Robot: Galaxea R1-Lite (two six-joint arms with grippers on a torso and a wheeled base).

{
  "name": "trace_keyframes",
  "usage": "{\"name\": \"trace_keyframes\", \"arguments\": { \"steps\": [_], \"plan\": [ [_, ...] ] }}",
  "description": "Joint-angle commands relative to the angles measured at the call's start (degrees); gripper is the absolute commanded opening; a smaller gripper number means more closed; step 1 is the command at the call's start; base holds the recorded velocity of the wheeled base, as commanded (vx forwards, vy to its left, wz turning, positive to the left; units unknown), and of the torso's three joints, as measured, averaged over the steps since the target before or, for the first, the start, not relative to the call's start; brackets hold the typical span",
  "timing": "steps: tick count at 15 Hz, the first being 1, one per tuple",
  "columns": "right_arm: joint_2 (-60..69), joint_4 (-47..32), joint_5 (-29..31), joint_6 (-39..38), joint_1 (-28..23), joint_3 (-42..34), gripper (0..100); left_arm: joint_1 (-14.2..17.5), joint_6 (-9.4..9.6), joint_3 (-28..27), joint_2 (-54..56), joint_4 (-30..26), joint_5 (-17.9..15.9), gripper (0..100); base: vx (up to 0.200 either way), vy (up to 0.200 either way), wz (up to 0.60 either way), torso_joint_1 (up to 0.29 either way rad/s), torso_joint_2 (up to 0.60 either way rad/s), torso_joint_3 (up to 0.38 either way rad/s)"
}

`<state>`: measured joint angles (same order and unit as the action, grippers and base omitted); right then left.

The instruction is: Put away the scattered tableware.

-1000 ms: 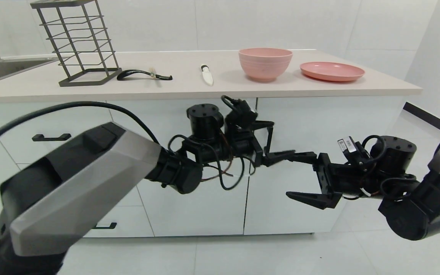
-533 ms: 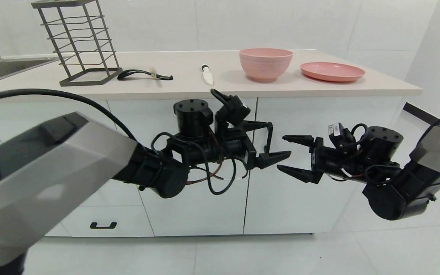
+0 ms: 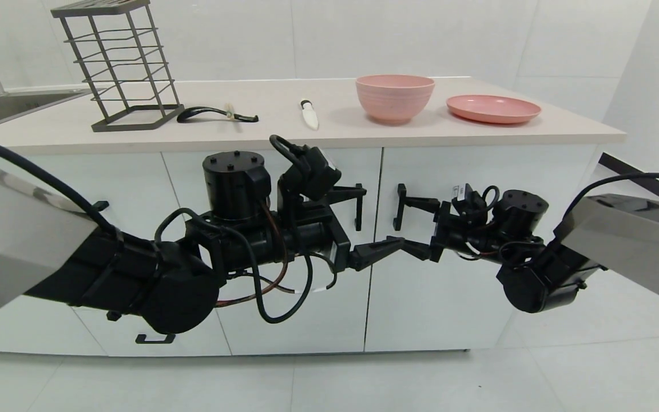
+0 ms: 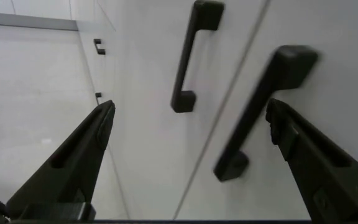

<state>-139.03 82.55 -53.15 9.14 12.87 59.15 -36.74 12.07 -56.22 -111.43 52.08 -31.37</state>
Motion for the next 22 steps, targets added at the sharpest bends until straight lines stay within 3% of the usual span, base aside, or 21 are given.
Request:
{"name": "trace_keyframes", "arguments": {
  "steps": [1,7,11,13,14,18,22],
  "plan": [
    [-3.17,-0.03,0.59,-0.09,1.80,1.23,100,0.09,0.06,0.68,1.13,0.04,-0.01,100,0.000,0.000,0.00,0.000,0.00,0.000],
    [-0.01,0.50,-9.52,-0.18,1.63,-0.61,100,0.88,0.06,0.41,0.16,0.13,-0.01,100,0.000,0.000,0.00,0.000,0.00,0.000],
    [6.41,1.03,-11.01,-0.18,3.03,-7.29,100,3.17,0.06,-1.26,-2.56,0.22,-0.01,100,0.000,0.000,0.00,0.000,0.00,0.000],
    [11.77,1.73,-13.12,0.00,3.74,-14.76,100,3.43,0.15,-3.89,-5.64,0.30,0.25,100,0.000,0.000,0.00,0.000,0.00,0.000],
    [15.64,1.73,-14.17,0.26,3.83,-20.21,100,2.82,0.15,-6.79,-7.57,0.57,0.17,100,0.000,0.000,0.00,0.000,0.00,0.000],
    [19.33,1.73,-15.93,0.88,2.95,-27.68,100,-0.35,0.06,-16.99,-15.57,1.45,0.17,100,0.000,0.000,0.00,0.000,0.00,0.000],
    [20.03,1.73,-15.84,1.40,2.16,-28.74,100,-4.30,-0.38,-19.63,-18.12,3.29,-1.59,100,0.000,0.000,0.00,0.000,0.00,0.000]
  ]
}}
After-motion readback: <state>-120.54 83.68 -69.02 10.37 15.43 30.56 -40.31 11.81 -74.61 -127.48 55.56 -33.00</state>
